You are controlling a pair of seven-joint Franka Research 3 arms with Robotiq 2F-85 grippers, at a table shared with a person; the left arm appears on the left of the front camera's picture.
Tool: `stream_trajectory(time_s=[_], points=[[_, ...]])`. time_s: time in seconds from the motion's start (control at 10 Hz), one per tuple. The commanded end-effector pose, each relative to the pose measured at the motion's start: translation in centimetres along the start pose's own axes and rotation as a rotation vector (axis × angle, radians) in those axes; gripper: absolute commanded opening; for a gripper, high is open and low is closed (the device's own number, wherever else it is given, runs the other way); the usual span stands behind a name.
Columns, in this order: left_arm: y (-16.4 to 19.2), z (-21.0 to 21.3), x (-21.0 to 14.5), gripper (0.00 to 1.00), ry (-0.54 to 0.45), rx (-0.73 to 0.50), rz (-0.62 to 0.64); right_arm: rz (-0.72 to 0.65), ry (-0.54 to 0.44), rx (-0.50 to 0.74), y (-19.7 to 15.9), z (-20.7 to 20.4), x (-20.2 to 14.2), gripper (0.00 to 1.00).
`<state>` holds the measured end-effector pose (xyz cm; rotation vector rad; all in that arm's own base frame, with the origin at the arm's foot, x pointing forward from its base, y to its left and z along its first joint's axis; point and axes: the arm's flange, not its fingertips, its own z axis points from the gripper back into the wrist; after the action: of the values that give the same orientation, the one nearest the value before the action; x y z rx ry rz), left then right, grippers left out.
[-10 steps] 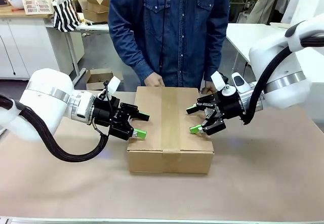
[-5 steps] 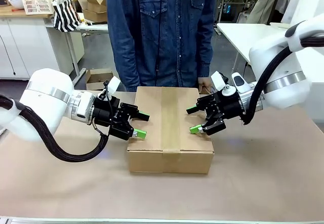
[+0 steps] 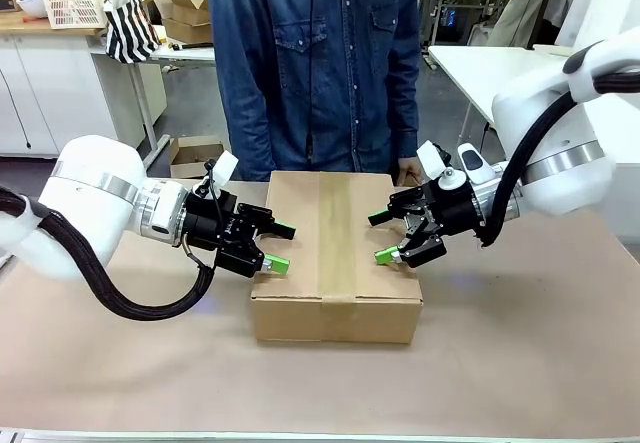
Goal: Pack the gift set into the box.
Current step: Press and hold the closed box until the human finishes sealing it.
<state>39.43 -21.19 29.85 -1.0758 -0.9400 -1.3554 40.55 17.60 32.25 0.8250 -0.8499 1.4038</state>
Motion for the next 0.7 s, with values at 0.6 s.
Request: stream_trajectory(time_s=[0.6], points=[[-0.09,-0.08,-0.09,1.0,0.0,-0.001,-0.004,0.01,0.007,-0.004,0.13,0.03,-0.23,1.0]])
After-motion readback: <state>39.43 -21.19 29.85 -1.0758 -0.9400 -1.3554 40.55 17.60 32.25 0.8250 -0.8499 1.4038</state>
